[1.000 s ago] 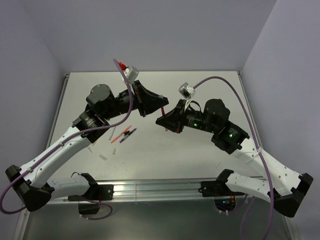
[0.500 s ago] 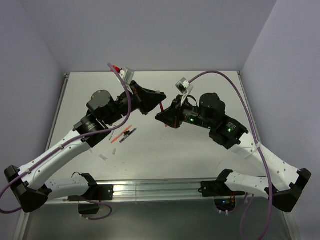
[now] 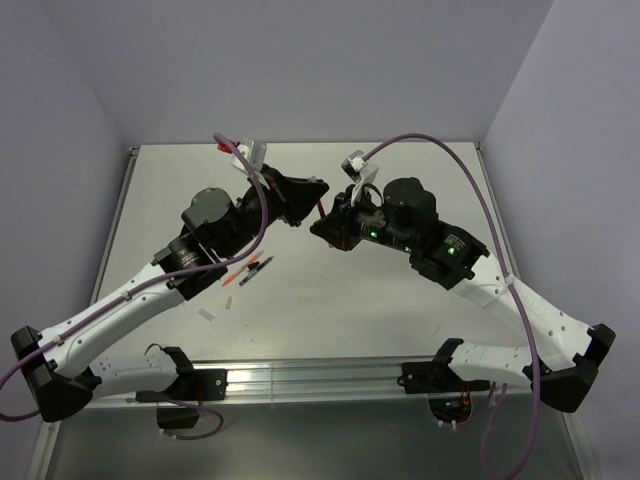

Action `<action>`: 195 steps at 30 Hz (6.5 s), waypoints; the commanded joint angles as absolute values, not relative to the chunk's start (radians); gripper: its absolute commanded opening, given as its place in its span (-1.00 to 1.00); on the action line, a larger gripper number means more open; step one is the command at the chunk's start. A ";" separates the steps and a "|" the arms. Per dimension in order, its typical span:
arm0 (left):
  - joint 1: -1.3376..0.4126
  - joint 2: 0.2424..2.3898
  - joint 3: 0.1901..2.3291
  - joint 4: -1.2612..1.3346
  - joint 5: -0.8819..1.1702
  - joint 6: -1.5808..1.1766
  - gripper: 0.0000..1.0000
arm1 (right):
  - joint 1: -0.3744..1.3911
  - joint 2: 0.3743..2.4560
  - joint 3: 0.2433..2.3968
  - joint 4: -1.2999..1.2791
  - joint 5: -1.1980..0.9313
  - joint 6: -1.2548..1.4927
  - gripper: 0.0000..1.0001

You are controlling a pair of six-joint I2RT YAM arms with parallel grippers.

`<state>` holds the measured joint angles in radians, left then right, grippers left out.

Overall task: Insert the pens into the pen caps
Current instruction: Press the pen cap onto the pen, then place the pen at the center of the board.

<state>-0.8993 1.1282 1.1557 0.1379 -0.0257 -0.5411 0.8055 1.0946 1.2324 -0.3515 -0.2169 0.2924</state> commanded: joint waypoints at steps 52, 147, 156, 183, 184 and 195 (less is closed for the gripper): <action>-0.953 1.111 1.015 0.097 0.503 -0.586 -0.99 | 0.512 1.017 1.206 0.123 -0.539 0.548 -1.00; -0.672 1.774 1.650 -0.248 0.101 -0.509 -0.99 | 0.620 0.896 1.222 -0.514 0.133 0.330 0.29; -0.627 2.237 2.061 -0.501 0.048 -0.509 -0.93 | 0.565 0.905 1.207 -0.514 0.097 0.325 0.32; -0.586 2.341 1.997 -0.448 0.020 -0.531 -0.22 | 0.560 0.893 1.172 -0.499 0.103 0.319 0.36; -0.583 2.333 1.993 -0.446 0.020 -0.529 -0.22 | 0.560 0.896 1.172 -0.499 0.104 0.319 0.36; -0.584 1.973 1.637 -0.342 -0.073 -0.583 -0.21 | 0.560 0.905 1.141 -0.483 0.091 0.337 0.36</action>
